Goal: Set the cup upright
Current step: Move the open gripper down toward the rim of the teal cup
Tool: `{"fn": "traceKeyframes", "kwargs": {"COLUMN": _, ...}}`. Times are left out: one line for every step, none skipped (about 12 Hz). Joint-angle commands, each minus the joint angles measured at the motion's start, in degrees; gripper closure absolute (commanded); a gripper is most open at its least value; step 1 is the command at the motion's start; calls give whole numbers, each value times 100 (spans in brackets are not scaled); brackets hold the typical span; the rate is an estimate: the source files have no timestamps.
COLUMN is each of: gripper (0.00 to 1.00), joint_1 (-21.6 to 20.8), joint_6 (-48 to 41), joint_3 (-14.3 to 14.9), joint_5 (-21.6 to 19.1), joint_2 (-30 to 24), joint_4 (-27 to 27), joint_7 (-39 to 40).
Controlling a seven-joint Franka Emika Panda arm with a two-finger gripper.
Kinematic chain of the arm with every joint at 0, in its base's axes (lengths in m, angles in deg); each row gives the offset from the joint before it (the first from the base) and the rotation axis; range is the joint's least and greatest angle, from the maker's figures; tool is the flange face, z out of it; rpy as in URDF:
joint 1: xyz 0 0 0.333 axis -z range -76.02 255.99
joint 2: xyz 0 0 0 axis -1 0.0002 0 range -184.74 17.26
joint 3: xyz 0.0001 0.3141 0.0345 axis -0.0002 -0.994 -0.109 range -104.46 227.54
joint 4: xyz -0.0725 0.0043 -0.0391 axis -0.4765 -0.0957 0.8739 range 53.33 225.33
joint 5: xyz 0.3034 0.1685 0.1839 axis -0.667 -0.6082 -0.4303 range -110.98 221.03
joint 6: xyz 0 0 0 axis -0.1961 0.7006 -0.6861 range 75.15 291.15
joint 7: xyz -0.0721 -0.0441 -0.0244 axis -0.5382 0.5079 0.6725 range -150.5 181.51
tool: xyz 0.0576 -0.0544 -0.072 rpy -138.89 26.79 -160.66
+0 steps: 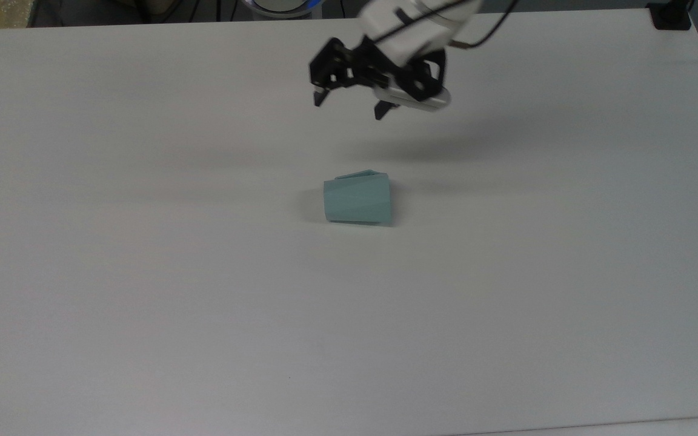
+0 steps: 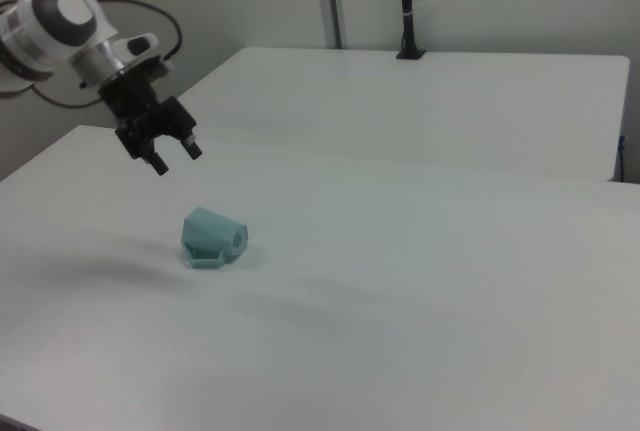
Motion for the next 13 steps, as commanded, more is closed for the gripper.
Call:
{"fn": "traceKeyframes", "kwargs": {"gripper": 0, "joint_1": -722, "joint_6": -508, "joint_3": 178, "joint_5": 937, "joint_2": 719, "joint_4": -742, "joint_7": -497}}
{"fn": "traceKeyframes", "kwargs": {"gripper": 0, "joint_1": -932, "joint_6": -604, "joint_3": 179, "joint_5": 1402, "joint_2": 904, "joint_4": -813, "joint_7": -534}}
{"fn": "traceKeyframes", "kwargs": {"gripper": 0, "joint_1": -1109, "joint_6": -753, "joint_3": 196, "joint_5": 1711, "joint_2": 1071, "joint_4": -901, "joint_7": -551}}
{"fn": "traceKeyframes", "kwargs": {"gripper": 0, "joint_1": -1197, "joint_6": -833, "joint_3": 257, "joint_5": 1767, "joint_2": 1273, "joint_4": -1145, "joint_7": -578}}
{"fn": "traceKeyframes", "kwargs": {"gripper": 0, "joint_1": -1277, "joint_6": -886, "joint_3": 310, "joint_5": 1811, "joint_2": 1519, "joint_4": -1365, "joint_7": -587}}
{"fn": "traceKeyframes", "kwargs": {"gripper": 0, "joint_1": -1330, "joint_6": -895, "joint_3": 328, "joint_5": 1916, "joint_2": 1756, "joint_4": -1542, "joint_7": -587}}
{"fn": "traceKeyframes", "kwargs": {"gripper": 0, "joint_1": -1400, "joint_6": -904, "joint_3": 337, "joint_5": 2082, "joint_2": 1976, "joint_4": -1639, "joint_7": -595}}
{"fn": "traceKeyframes", "kwargs": {"gripper": 0, "joint_1": -1479, "joint_6": -895, "joint_3": 337, "joint_5": 2275, "joint_2": 2152, "joint_4": -1701, "joint_7": -674}}
{"fn": "traceKeyframes", "kwargs": {"gripper": 0, "joint_1": -1514, "joint_6": -877, "joint_3": 328, "joint_5": 2373, "joint_2": 2232, "joint_4": -1710, "joint_7": -727}}
{"fn": "traceKeyframes", "kwargs": {"gripper": 0, "joint_1": -1593, "joint_6": -869, "joint_3": 328, "joint_5": 2426, "joint_2": 2311, "joint_4": -1710, "joint_7": -849}}
{"fn": "traceKeyframes", "kwargs": {"gripper": 0, "joint_1": -1637, "joint_6": -851, "joint_3": 293, "joint_5": 2513, "joint_2": 2382, "joint_4": -1702, "joint_7": -981}}
{"fn": "traceKeyframes", "kwargs": {"gripper": 0, "joint_1": -1672, "joint_6": -851, "joint_3": 267, "joint_5": 2601, "joint_2": 2426, "joint_4": -1702, "joint_7": -1052}}
{"fn": "traceKeyframes", "kwargs": {"gripper": 0, "joint_1": -1690, "joint_6": -860, "joint_3": 266, "joint_5": 2602, "joint_2": 2435, "joint_4": -1693, "joint_7": -1070}}
